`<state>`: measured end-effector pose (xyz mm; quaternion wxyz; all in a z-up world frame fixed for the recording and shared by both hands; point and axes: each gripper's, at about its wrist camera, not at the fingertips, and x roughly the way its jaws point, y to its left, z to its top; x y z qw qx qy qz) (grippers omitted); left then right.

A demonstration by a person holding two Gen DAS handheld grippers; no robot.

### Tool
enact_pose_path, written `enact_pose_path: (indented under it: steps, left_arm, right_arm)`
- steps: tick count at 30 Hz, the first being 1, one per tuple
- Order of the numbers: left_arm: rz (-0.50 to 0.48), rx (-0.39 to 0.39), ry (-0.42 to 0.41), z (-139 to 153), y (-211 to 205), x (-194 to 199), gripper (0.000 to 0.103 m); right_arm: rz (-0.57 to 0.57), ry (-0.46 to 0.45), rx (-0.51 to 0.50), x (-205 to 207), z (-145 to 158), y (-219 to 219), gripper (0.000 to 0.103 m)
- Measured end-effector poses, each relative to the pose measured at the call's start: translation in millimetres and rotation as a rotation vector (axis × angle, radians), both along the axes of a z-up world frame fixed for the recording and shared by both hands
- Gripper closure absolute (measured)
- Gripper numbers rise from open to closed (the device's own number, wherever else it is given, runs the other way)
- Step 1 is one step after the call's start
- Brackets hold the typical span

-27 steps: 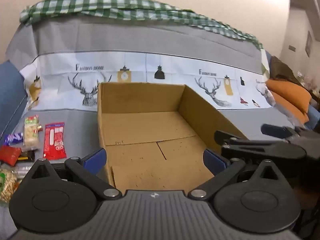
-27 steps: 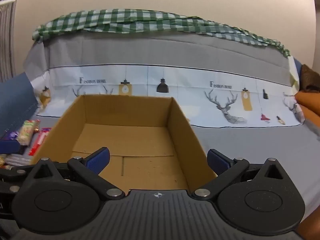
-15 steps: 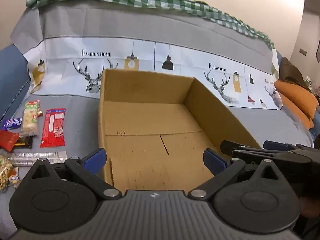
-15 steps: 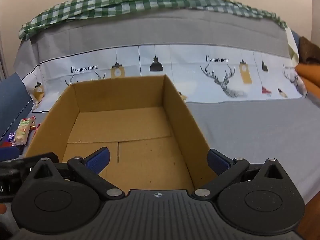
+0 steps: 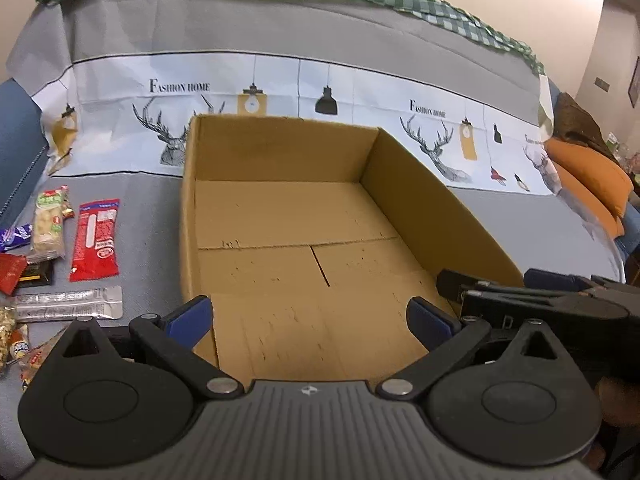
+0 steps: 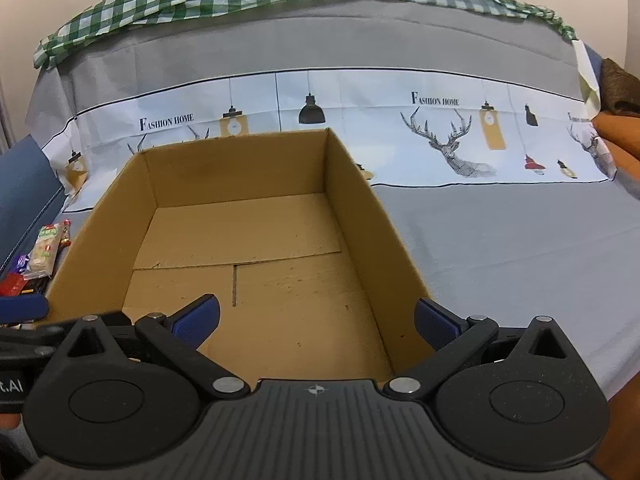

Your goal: Organize snacks

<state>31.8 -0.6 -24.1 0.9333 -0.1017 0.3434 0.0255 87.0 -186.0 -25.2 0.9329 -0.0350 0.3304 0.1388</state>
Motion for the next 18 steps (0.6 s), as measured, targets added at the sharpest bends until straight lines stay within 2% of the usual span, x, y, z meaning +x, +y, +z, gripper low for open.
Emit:
enact_pose_path:
  steps: [4, 9, 18]
  left_arm:
    - [-0.015, -0.016, -0.009, -1.7, 1.5, -2.8, 0.000]
    - [-0.020, 0.004, -0.033, -0.9, -1.8, -6.7, 0.000]
    - [-0.048, 0.003, -0.041, 0.2, -1.1, -7.9, 0.001]
  right_arm:
    - [0.007, 0.006, 0.014, 1.4, 1.5, -0.8, 0.004]
    - [0.017, -0.006, 0.030, -1.2, 0.0, -1.4, 0.007]
    - [0.041, -0.064, 0.006, -6.7, 1.0, 6.7, 0.030]
